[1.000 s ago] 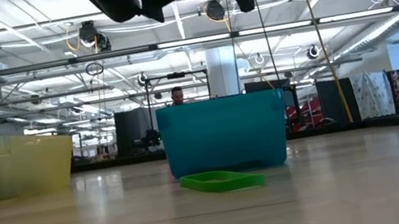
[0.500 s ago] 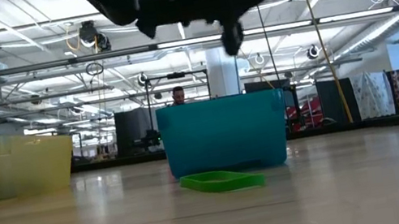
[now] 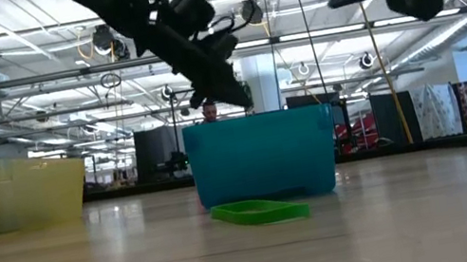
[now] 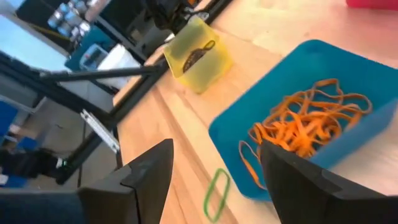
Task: Sort rubber bands into baskets
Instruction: Put the green rubber band into the red bin
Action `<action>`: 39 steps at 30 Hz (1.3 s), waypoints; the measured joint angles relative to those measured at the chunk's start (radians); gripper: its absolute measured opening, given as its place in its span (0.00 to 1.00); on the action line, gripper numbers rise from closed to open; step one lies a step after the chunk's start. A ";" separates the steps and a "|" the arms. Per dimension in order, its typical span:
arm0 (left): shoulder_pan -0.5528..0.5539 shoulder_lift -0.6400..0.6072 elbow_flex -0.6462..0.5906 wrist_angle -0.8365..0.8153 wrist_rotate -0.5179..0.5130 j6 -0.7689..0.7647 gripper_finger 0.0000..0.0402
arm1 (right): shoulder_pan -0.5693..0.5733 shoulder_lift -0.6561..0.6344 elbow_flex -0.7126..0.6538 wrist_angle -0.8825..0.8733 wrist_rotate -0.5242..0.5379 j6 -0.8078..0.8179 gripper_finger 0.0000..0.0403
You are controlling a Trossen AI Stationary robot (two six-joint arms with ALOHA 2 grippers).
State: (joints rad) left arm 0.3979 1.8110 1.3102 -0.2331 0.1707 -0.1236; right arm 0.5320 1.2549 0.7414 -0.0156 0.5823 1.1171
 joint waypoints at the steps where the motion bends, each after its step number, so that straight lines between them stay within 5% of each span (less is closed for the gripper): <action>1: 0.020 0.006 0.003 -0.003 -0.016 0.001 0.00 | 0.000 0.020 0.000 0.031 0.012 0.002 0.58; 11: 0.135 0.018 0.000 -0.132 -0.045 -0.023 0.08 | -0.002 0.173 0.000 0.289 0.013 -0.001 0.58; 24: 0.141 0.019 0.000 -0.239 -0.048 -0.072 0.31 | 0.002 0.193 0.000 0.342 -0.014 -0.006 0.58; 29: 0.147 -0.024 0.020 -0.397 0.049 -0.079 0.33 | 0.007 0.193 0.000 0.341 -0.077 -0.031 0.58; 33: 0.104 -0.109 0.029 -0.485 0.139 -0.076 0.33 | 0.007 0.193 0.000 0.340 -0.143 -0.097 0.58; 39: -0.099 -0.271 0.031 -0.468 0.119 -0.063 0.33 | 0.007 0.193 0.000 0.338 -0.172 -0.236 0.58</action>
State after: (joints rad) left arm 0.2986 1.5405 1.3411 -0.7008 0.2897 -0.1866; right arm 0.5388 1.4483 0.7414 0.3220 0.4099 0.8813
